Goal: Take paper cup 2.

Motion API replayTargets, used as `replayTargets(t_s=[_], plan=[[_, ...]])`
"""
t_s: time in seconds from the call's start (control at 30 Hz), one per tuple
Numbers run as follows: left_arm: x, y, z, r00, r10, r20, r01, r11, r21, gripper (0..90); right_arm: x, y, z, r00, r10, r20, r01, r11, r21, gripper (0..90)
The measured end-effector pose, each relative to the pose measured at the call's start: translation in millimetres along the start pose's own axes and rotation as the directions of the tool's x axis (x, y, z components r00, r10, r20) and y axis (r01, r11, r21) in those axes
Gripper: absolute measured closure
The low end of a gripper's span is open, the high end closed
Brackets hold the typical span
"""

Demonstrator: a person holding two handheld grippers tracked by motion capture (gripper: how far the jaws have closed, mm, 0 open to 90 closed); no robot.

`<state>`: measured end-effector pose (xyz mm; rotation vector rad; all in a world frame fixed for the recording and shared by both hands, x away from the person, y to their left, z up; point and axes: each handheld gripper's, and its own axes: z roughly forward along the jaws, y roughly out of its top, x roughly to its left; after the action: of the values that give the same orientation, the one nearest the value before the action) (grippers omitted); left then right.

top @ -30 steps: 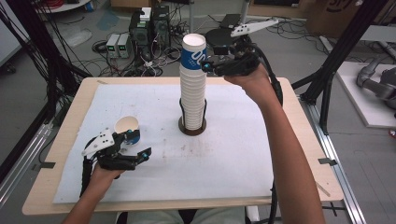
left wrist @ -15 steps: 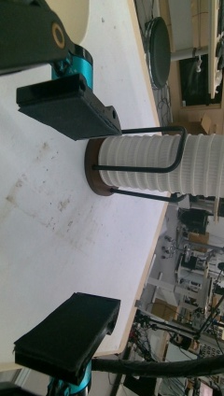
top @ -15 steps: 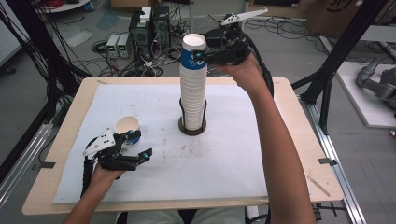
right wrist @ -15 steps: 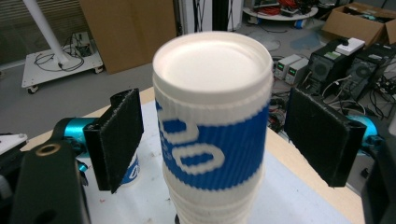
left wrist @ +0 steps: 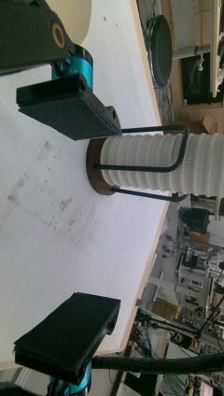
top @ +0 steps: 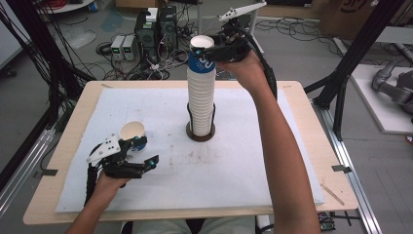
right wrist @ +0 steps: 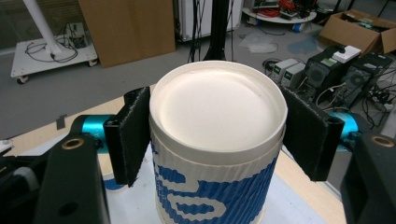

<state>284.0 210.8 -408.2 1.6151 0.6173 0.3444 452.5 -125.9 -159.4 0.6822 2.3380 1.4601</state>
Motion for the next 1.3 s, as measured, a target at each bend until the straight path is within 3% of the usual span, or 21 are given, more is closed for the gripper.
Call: replayTargets(t_s=[0.37,0.73,1.3], plan=[[-0.5,0.5,1.8,1.0,0.001,0.007,-0.001,1.0,0.002,15.0,-0.2,4.6,-1.2,1.0,0.002,0.005,-0.003,1.0,0.023,31.0],[-0.8,1.2,0.7,0.9999,0.001,0.012,-0.001,1.0,-0.003,15.0,6.9,21.7,-22.8,0.9996,-0.014,0.024,0.016,0.997,-0.075,31.4],[-0.3,0.8,2.5,0.9998,-0.006,0.021,0.007,1.0,-0.004,15.0,18.7,36.7,-76.3,0.9963,-0.07,0.05,0.078,0.977,-0.201,31.5]])
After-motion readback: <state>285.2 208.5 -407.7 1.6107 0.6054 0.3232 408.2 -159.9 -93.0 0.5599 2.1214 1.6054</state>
